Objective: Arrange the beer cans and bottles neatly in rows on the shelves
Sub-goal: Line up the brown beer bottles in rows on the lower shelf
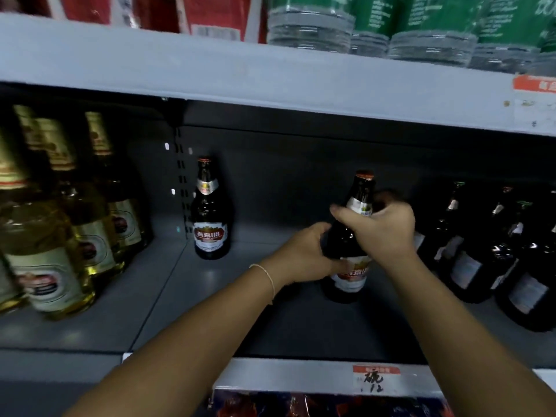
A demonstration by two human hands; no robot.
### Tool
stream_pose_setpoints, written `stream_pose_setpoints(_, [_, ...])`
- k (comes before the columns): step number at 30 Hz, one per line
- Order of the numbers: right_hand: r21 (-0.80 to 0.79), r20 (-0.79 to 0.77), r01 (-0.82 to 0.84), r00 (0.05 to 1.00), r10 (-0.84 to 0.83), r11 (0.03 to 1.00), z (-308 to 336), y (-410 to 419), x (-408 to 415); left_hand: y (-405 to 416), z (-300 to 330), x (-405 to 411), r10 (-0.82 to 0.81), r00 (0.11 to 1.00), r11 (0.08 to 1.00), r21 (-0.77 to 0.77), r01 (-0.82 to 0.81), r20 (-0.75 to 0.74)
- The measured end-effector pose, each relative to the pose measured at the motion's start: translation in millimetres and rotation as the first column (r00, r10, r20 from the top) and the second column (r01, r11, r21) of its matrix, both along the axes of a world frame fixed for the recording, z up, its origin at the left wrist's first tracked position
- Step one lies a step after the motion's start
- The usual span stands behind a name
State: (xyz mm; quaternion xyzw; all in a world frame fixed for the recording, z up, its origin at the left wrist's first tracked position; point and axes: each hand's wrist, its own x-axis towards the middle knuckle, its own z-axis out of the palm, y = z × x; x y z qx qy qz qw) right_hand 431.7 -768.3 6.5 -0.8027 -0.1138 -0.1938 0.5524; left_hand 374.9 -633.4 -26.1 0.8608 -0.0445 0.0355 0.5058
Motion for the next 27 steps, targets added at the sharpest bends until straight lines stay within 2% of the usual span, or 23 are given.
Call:
stream_pose_setpoints(4, [-0.002, -0.025, -0.054, 0.998, 0.054, 0.999, 0.9, 50.6, -21.7, 43.5, -5.7, -24.4, 0.046, 0.999, 0.993, -0.105, -0.046, -0.004])
stream_pose_setpoints(9, [0.011, -0.04, -0.123, 0.992, 0.124, 0.992, 2.3, 109.4, -53.6, 90.2, -7.9, -57.5, 0.174, 0.984, 0.983, -0.062, -0.172, 0.032])
stream_pose_setpoints(12, [0.041, -0.036, -0.171, 0.984, 0.173, 0.984, 3.4, 137.6, -72.1, 114.0, -13.0, -72.8, 0.269, 0.959, 0.96, -0.1, -0.26, 0.094])
stream_pose_setpoints(16, [0.061, -0.004, -0.226, 0.974, 0.227, 0.972, 6.7, 165.6, -91.2, 144.3, -14.9, -87.9, 0.285, 0.951, 0.946, -0.192, -0.26, 0.119])
stream_pose_setpoints(22, [0.03, -0.094, -0.517, 0.851, 0.517, 0.856, 2.1, 181.3, -93.8, 188.6, -23.9, -95.6, 0.329, 0.941, 0.909, -0.297, -0.292, 0.083])
stream_pose_setpoints(27, [0.034, -0.034, -0.487, 0.872, 0.488, 0.872, -5.0, 198.5, -99.8, 205.0, -28.8, -96.2, 0.345, 0.935, 0.912, -0.263, -0.314, 0.082])
